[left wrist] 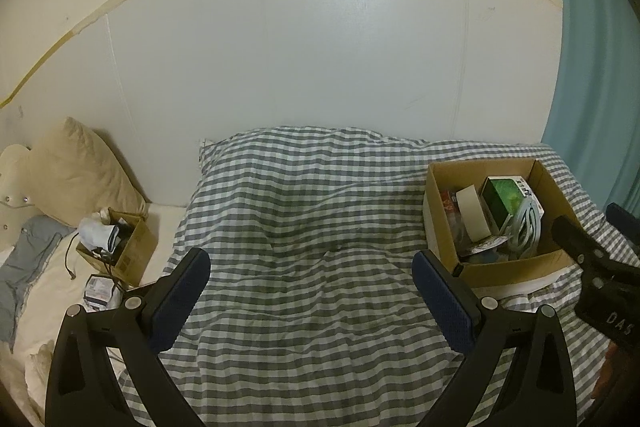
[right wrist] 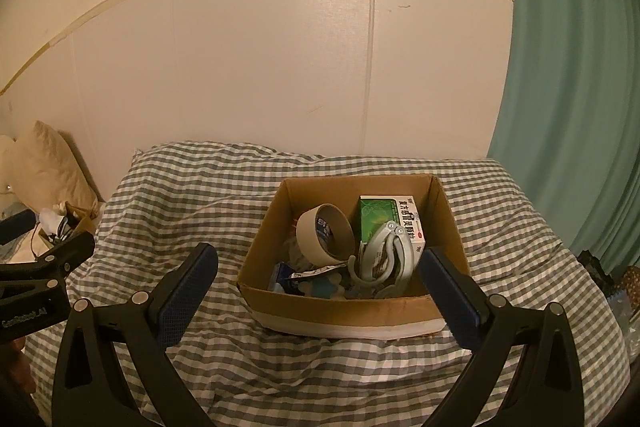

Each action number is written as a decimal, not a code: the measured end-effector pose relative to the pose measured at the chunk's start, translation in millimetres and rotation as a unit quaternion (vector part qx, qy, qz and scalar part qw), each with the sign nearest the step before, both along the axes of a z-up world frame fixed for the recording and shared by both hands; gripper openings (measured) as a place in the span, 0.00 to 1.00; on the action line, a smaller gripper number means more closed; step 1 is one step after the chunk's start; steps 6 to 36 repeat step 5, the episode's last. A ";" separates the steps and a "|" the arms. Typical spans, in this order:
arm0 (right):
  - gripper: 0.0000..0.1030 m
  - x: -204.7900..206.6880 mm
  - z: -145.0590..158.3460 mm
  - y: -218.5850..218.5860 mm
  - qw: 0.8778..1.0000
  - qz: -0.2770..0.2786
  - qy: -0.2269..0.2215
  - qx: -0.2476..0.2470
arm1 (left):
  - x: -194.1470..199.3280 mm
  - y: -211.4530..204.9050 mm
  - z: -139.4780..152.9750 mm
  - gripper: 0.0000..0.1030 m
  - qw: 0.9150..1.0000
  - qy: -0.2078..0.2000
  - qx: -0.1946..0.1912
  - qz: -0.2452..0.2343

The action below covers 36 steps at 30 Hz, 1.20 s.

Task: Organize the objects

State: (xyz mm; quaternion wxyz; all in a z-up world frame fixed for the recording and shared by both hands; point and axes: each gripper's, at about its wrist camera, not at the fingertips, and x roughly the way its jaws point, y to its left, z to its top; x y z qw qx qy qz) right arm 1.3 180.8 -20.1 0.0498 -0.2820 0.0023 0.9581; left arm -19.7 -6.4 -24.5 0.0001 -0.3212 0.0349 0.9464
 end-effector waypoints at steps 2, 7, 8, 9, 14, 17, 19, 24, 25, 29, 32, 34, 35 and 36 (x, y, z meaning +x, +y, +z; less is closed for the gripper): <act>0.98 1.9 2.3 1.5 1.000 -0.003 0.002 0.001 | 2.3 -1.2 0.3 1.00 1.000 0.002 0.003 -0.004; 0.98 6.8 6.4 2.5 1.000 -0.009 0.007 0.005 | 5.7 -1.4 2.4 1.00 1.000 0.007 0.002 -0.003; 0.98 6.8 6.4 2.5 1.000 -0.009 0.007 0.005 | 5.7 -1.4 2.4 1.00 1.000 0.007 0.002 -0.003; 0.98 6.8 6.4 2.5 1.000 -0.009 0.007 0.005 | 5.7 -1.4 2.4 1.00 1.000 0.007 0.002 -0.003; 0.98 6.8 6.4 2.5 1.000 -0.009 0.007 0.005 | 5.7 -1.4 2.4 1.00 1.000 0.007 0.002 -0.003; 0.98 6.8 6.4 2.5 1.000 -0.009 0.007 0.005 | 5.7 -1.4 2.4 1.00 1.000 0.007 0.002 -0.003; 0.98 6.8 6.4 2.5 1.000 -0.009 0.007 0.005 | 5.7 -1.4 2.4 1.00 1.000 0.007 0.002 -0.003; 0.98 6.8 6.4 2.5 1.000 -0.009 0.007 0.005 | 5.7 -1.4 2.4 1.00 1.000 0.007 0.002 -0.003; 0.98 6.8 6.4 2.5 1.000 -0.009 0.007 0.005 | 5.7 -1.4 2.4 1.00 1.000 0.007 0.002 -0.003; 0.98 6.8 6.4 2.5 1.000 -0.009 0.007 0.005 | 5.7 -1.4 2.4 1.00 1.000 0.007 0.002 -0.003; 0.98 6.8 6.4 2.5 1.000 -0.009 0.007 0.005 | 5.7 -1.4 2.4 1.00 1.000 0.007 0.002 -0.003; 0.98 6.8 6.4 2.5 1.000 -0.009 0.007 0.005 | 5.7 -1.4 2.4 1.00 1.000 0.007 0.002 -0.003; 0.98 6.8 6.4 2.5 1.000 -0.009 0.007 0.005 | 5.7 -1.4 2.4 1.00 1.000 0.007 0.002 -0.003; 0.98 6.8 6.4 2.5 1.000 -0.009 0.007 0.005 | 5.7 -1.4 2.4 1.00 1.000 0.007 0.002 -0.003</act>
